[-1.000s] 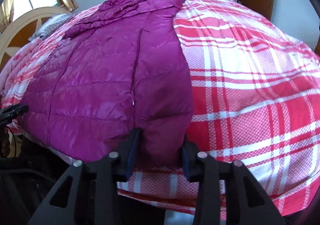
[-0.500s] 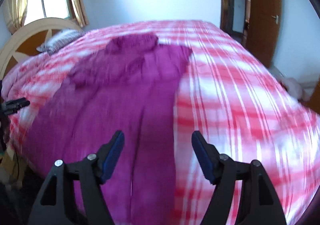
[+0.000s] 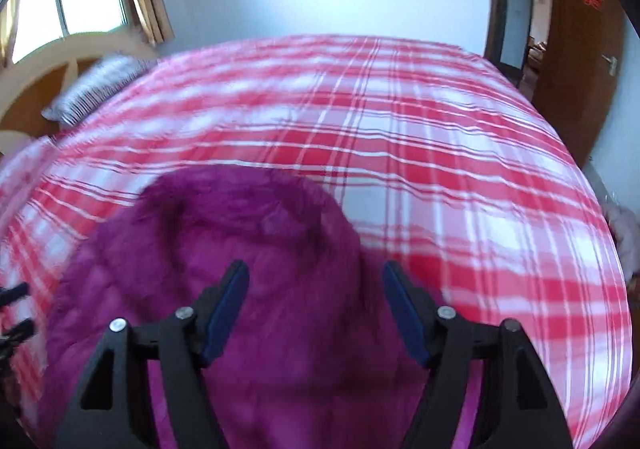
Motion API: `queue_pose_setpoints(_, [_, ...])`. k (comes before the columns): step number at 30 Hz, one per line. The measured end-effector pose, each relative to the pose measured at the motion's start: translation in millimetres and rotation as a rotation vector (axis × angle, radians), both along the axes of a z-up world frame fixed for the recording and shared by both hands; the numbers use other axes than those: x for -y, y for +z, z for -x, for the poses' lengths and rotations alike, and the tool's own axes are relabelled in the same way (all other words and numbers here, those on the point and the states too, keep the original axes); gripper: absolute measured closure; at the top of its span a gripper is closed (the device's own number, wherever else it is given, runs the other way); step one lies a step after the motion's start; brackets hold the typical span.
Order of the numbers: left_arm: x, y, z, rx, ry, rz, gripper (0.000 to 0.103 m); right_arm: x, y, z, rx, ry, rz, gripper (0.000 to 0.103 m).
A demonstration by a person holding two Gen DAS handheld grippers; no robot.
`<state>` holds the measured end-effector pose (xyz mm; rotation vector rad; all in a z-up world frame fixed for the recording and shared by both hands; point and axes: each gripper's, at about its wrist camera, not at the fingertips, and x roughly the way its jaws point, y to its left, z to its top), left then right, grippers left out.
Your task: Fold large clothes
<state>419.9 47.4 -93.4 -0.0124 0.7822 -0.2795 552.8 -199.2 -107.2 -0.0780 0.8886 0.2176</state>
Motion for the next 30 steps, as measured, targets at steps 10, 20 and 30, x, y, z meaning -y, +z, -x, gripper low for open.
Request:
queue_pose_setpoints(10, [13,33,-123,0.044,0.055,0.057,0.024,18,-8,37,0.178,0.086,0.159,0.090])
queue_pose_setpoints(20, [58,-30,-196,-0.145,0.011,-0.027,0.024,36,-26,39,0.234,0.034,0.111,0.092])
queue_pose_setpoints(30, [83,-53,-141,-0.130,-0.117,-0.108,0.024,40,-40,27,0.167,0.001,0.100,0.092])
